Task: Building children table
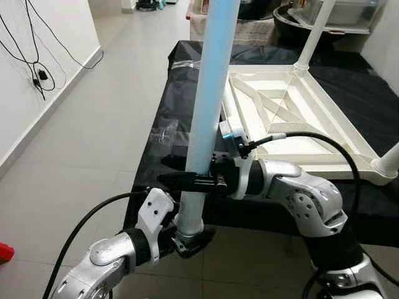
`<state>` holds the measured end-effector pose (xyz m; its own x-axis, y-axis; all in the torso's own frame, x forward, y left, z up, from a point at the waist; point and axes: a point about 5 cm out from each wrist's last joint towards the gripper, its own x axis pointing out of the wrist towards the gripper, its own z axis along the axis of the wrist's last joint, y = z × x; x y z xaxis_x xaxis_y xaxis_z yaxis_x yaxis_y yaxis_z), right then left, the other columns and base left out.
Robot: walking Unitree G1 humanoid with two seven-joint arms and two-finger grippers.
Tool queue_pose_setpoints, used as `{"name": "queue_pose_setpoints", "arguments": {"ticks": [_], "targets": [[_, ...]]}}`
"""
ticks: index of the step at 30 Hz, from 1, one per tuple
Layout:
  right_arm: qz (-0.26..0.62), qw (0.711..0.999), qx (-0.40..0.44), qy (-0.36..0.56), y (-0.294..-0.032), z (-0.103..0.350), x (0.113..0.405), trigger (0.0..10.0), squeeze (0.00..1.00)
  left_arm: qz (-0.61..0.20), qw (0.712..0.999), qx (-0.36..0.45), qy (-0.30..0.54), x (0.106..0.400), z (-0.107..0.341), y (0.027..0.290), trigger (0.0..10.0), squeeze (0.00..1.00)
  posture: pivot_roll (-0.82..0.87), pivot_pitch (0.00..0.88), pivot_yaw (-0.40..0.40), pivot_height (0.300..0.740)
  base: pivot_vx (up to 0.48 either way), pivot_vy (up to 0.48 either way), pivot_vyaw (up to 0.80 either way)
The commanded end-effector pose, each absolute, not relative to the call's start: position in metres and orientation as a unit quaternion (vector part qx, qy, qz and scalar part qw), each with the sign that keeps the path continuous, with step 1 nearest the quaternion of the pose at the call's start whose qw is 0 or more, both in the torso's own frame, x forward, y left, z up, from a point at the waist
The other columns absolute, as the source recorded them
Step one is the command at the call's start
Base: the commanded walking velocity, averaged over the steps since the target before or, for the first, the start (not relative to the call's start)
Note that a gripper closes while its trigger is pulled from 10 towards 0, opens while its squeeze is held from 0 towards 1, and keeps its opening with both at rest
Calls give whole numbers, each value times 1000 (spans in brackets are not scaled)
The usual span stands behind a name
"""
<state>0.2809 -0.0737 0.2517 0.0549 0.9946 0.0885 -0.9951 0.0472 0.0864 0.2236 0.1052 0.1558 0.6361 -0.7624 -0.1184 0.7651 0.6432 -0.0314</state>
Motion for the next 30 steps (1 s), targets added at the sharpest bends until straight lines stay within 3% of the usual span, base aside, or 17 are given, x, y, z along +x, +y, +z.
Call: {"name": "queue_pose_setpoints", "arguments": {"ticks": [1,3,4,6,7,8,9,10,11,12,13,18,20,25,30], "targets": [[677,733,55,-24,-82,261,287,0,0,-393,917,16,67,225,152,112,10000,1000,48,126,-47,740,0,0,0],[669,741,52,-28,-87,263,291,0,0,-381,922,19,63,226,152,114,10000,1000,48,126,-47,740,0,0,0],[656,752,49,-35,-92,266,296,0,0,-366,928,26,58,228,152,117,10000,0,49,128,-46,740,0,0,0],[656,752,49,-35,-92,266,296,0,0,-366,928,26,58,228,152,117,10000,0,49,128,-46,740,0,0,0],[629,775,43,-47,-101,270,306,0,0,-337,940,29,47,232,154,121,10000,0,52,126,-47,740,0,0,0],[629,775,43,-47,-101,270,306,0,0,-337,940,29,47,232,154,121,10000,0,52,126,-47,740,0,0,0],[588,806,34,-63,-111,274,319,0,0,-300,953,29,33,236,157,125,10000,0,55,127,-48,740,0,0,0],[588,806,34,-63,-111,274,319,0,0,-300,953,29,33,236,157,125,10000,0,55,127,-48,740,0,0,0],[547,833,26,-78,-120,278,330,0,0,-268,963,21,19,239,160,128,10000,0,57,128,-49,740,0,0,0],[547,833,26,-78,-120,278,330,0,0,-268,963,21,19,239,160,128,10000,0,57,128,-49,740,0,0,0],[503,859,18,-91,-128,280,340,0,0,-236,971,21,7,241,164,131,10000,0,58,133,-50,740,0,0,0],[478,873,14,-99,-132,282,346,0,0,-219,975,22,0,242,166,133,10000,0,58,133,-50,740,0,0,0],[387,913,23,-128,-140,285,361,0,0,-174,985,15,-16,244,170,136,10000,0,64,154,-54,740,0,0,0],[331,930,47,-153,-142,287,367,0,0,-141,990,-1,-24,247,173,141,10000,0,66,159,-59,740,175,-190,0],[331,927,61,-168,-135,287,368,0,0,-115,993,-23,-28,251,174,147,10000,0,65,163,-60,740,350,-323,0]]}}
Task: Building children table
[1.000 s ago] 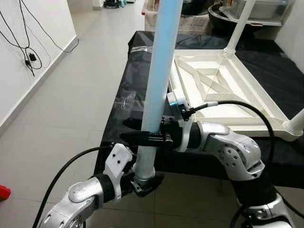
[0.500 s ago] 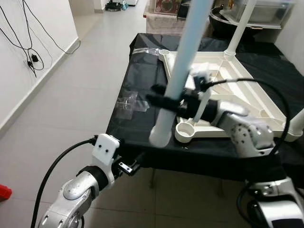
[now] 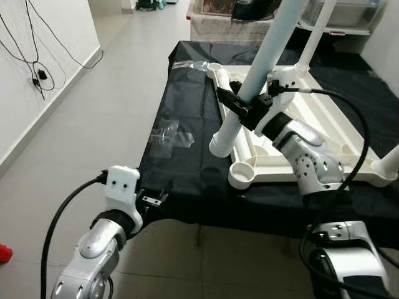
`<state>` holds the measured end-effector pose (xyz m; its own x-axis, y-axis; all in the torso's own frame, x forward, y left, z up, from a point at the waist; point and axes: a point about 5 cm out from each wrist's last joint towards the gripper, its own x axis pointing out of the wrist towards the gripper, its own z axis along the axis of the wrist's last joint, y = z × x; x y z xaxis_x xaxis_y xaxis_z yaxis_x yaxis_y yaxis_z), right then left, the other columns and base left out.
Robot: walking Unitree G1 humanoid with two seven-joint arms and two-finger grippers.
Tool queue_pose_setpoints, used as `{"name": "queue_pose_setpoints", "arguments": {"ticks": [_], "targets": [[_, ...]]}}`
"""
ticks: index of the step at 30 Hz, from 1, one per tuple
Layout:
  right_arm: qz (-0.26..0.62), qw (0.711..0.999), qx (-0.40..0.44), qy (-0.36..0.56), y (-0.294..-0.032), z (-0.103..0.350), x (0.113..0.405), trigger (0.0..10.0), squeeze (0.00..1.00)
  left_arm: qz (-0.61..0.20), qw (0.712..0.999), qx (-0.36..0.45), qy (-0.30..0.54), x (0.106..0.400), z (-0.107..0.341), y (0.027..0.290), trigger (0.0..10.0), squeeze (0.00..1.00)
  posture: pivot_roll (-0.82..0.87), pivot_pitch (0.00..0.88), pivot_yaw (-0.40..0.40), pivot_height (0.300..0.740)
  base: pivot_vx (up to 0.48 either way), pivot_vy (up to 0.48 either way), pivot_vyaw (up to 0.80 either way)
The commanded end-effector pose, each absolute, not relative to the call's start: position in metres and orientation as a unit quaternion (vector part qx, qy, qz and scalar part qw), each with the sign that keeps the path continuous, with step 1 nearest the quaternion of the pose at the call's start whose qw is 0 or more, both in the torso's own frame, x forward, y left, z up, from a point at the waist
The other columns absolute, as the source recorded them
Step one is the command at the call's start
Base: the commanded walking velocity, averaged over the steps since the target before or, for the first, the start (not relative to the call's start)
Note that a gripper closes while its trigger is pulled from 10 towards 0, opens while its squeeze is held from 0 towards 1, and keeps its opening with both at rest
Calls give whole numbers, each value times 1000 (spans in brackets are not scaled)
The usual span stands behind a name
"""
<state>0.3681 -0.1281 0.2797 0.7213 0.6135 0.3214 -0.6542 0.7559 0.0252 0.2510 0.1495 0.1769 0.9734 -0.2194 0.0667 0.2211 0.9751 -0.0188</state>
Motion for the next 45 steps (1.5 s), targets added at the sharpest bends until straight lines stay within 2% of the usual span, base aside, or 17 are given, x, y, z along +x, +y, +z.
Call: {"name": "queue_pose_setpoints", "arguments": {"ticks": [1,12,21,22,23,25,33,35,45], "targets": [[339,923,63,-170,-132,287,368,0,0,-107,994,-20,-27,253,175,148,10000,0,64,163,-61,740,349,0,0],[349,918,70,-176,-126,287,370,0,0,-72,997,-24,-24,256,173,155,10000,0,62,165,-66,740,0,0,0],[449,878,94,-136,-116,279,361,0,0,-96,995,-17,-24,253,172,146,10000,0,63,170,-63,740,0,0,0],[471,868,94,-121,-117,275,359,549,0,-121,992,-21,-24,249,172,140,10000,0,64,174,-63,740,0,0,0],[503,854,81,-108,-116,271,357,10000,0,-148,989,-21,-21,244,171,133,10000,0,67,179,-63,740,0,0,0],[522,844,71,-99,-116,269,355,10000,0,-166,986,-20,-20,240,170,129,10000,0,67,179,-63,740,0,0,0],[540,835,58,-87,-117,267,363,10000,0,-217,975,-35,-3,225,166,116,10000,0,79,207,-62,740,0,0,0],[542,834,53,-83,-122,268,369,10000,0,-255,966,-44,10,213,164,106,10000,0,82,227,-62,740,0,0,0],[568,818,46,-73,-140,268,367,10000,0,-300,952,-62,27,195,161,91,10000,0,88,227,-58,740,0,0,0]]}}
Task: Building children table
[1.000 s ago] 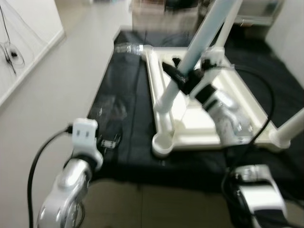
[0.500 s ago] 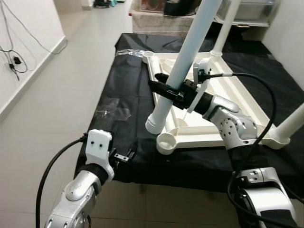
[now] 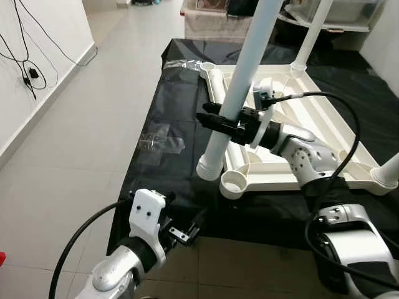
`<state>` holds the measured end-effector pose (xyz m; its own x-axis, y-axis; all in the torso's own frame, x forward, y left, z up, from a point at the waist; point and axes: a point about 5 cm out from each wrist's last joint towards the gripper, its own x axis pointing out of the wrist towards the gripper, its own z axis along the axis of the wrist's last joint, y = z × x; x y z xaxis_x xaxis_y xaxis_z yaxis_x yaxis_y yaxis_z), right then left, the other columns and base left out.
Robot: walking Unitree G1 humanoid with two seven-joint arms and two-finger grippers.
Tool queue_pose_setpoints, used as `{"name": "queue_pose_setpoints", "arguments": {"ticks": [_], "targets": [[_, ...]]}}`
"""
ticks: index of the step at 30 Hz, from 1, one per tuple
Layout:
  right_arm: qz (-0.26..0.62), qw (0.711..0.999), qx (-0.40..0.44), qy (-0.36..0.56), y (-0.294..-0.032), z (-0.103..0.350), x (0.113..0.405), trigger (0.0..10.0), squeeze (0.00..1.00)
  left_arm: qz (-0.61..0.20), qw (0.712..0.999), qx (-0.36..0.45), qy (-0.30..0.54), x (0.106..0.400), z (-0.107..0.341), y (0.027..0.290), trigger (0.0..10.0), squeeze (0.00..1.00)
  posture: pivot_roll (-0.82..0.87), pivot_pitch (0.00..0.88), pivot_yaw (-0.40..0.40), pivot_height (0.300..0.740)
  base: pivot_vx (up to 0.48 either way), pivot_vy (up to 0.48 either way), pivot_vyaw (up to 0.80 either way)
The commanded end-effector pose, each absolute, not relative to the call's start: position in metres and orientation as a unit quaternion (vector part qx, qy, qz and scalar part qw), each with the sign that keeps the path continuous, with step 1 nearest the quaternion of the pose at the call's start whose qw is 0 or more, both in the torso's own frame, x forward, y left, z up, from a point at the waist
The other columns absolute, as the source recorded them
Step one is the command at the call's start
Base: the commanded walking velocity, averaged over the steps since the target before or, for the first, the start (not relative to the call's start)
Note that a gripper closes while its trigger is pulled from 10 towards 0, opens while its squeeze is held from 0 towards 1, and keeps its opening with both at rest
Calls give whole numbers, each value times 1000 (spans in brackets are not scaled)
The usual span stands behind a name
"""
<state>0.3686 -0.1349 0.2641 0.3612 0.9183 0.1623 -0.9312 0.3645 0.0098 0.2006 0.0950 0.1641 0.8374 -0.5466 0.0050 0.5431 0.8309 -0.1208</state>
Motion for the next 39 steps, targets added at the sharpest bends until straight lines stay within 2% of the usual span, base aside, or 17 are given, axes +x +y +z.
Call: {"name": "queue_pose_setpoints", "arguments": {"ticks": [1,2,4,7,14,18,23,27,32,35,39], "targets": [[585,807,40,-66,-147,266,364,10000,0,-309,948,-66,33,189,160,89,10000,0,90,216,-53,740,0,0,0],[585,807,40,-66,-147,266,364,10000,0,-309,948,-66,33,189,160,89,10000,0,90,216,-53,740,0,0,0],[611,789,29,-61,-165,265,357,10000,0,-316,945,-69,42,181,156,87,10000,0,89,200,-43,740,0,0,0],[611,789,29,-61,-165,265,357,10000,0,-316,945,-69,42,181,156,87,10000,0,89,200,-43,740,0,0,0],[604,794,8,-60,-187,264,357,10000,0,-321,943,-69,52,178,154,87,10000,0,99,200,-32,740,0,0,0],[606,793,2,-60,-187,261,356,10000,0,-320,943,-67,54,178,154,88,10000,0,102,201,-30,740,0,0,0],[609,790,-2,-65,-182,254,354,10000,0,-319,944,-63,54,178,154,89,10000,0,107,199,-26,740,0,0,0],[630,774,-13,-61,-169,247,350,10000,0,-316,945,-59,54,177,154,89,10000,0,107,202,-32,740,0,0,0],[638,768,-21,-53,-164,244,348,10000,0,-315,946,-59,53,177,154,89,10000,0,105,202,-32,740,0,0,0],[653,756,-33,-34,-150,232,345,10000,0,-311,947,-58,51,178,154,89,10000,0,104,201,-36,740,0,0,0],[645,763,-49,-15,-137,219,349,10000,0,-304,950,-57,47,179,155,89,10000,0,104,201,-39,740,0,0,0]]}}
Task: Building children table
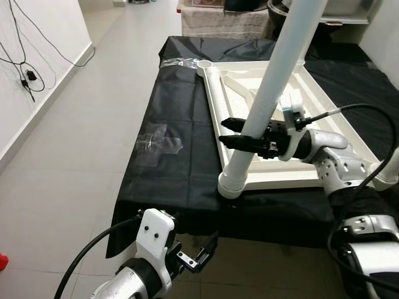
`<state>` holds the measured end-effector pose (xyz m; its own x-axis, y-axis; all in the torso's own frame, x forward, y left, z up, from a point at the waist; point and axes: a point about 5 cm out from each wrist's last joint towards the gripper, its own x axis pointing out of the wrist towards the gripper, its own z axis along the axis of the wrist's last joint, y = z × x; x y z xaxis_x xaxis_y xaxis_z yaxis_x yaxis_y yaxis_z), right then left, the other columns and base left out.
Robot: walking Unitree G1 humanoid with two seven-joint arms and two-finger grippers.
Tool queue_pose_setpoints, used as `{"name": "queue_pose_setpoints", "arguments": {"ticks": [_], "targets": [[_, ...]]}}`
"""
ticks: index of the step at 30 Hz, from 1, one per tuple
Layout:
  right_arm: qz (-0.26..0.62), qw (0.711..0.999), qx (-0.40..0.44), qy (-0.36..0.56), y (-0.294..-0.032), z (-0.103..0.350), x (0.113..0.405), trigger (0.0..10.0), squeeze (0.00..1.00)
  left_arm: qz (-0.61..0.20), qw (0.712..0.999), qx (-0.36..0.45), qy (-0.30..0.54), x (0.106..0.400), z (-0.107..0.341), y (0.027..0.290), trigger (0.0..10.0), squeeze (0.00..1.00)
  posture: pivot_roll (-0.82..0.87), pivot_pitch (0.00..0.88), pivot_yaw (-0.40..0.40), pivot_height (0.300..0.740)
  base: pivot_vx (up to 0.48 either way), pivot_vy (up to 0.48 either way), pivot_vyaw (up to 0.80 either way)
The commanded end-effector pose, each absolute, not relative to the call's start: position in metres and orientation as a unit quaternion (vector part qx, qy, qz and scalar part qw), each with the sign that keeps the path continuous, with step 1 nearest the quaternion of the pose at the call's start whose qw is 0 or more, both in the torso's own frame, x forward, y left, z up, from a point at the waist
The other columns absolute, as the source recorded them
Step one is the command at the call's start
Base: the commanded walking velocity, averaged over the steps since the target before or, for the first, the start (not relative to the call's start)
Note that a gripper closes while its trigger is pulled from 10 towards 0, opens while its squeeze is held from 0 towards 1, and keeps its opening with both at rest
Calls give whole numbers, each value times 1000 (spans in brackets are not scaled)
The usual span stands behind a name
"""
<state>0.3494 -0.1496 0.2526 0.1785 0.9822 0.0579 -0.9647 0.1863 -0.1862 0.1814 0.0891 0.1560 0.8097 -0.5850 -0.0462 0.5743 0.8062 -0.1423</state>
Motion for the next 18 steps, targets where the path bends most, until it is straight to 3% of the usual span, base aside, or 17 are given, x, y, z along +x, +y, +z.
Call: {"name": "queue_pose_setpoints", "arguments": {"ticks": [1,4,8,18], "targets": [[645,763,-49,-15,-137,219,349,10000,0,-304,950,-57,47,179,155,89,10000,0,104,201,-39,740,0,0,0],[620,782,-57,-17,-135,218,355,10000,0,-301,951,-56,46,179,156,89,10000,0,104,205,-40,740,0,0,0],[613,787,-64,-15,-135,217,355,10000,0,-300,951,-56,45,179,156,89,10000,0,102,206,-41,740,0,0,0],[665,746,-32,3,-124,213,350,10000,0,-301,951,-54,40,179,160,88,10000,0,104,229,-45,740,0,0,0]]}}
